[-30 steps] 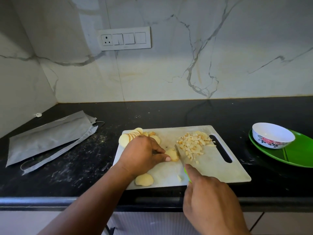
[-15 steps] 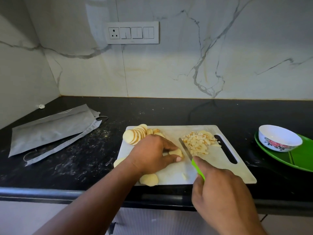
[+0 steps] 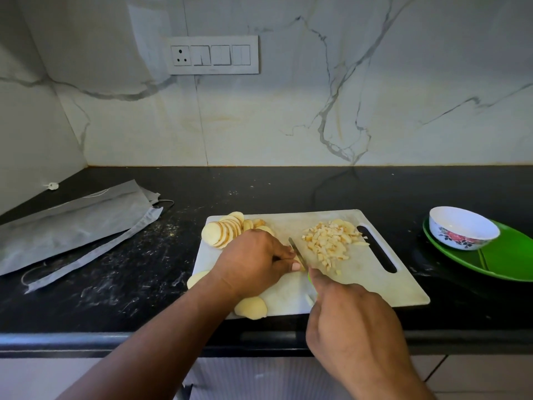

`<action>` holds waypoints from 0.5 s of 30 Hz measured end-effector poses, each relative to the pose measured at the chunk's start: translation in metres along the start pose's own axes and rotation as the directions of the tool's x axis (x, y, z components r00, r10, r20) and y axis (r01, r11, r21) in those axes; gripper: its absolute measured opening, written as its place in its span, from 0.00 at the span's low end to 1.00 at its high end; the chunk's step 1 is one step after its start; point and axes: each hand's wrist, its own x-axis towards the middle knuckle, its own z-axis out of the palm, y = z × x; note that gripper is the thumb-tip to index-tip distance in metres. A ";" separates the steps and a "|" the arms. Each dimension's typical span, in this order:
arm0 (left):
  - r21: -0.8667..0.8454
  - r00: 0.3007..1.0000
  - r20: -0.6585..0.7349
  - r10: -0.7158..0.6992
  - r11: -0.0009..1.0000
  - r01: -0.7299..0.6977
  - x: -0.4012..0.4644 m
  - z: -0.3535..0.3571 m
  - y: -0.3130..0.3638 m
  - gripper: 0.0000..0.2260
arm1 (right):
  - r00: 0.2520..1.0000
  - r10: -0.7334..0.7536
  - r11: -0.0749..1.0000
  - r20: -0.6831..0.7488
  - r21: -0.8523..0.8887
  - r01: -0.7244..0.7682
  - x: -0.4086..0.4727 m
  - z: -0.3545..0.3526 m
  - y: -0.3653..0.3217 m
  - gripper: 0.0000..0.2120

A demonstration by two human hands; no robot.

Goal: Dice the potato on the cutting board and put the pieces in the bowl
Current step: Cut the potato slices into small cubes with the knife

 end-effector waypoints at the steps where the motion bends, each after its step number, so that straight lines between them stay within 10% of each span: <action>1: -0.002 1.000 0.000 -0.004 1.000 0.004 -0.001 0.000 0.001 0.13 | 1.000 0.004 1.000 0.026 0.009 -0.004 -0.003 -0.001 0.001 0.29; 8: -0.061 0.998 -0.009 -0.069 0.996 0.068 -0.001 0.002 0.003 0.14 | 0.982 0.042 0.997 0.186 0.055 -0.053 -0.039 -0.016 0.009 0.31; 15: -0.122 0.995 -0.052 -0.086 0.989 0.079 -0.009 0.001 0.000 0.08 | 0.997 0.063 0.996 0.034 0.057 -0.065 -0.023 -0.021 0.002 0.28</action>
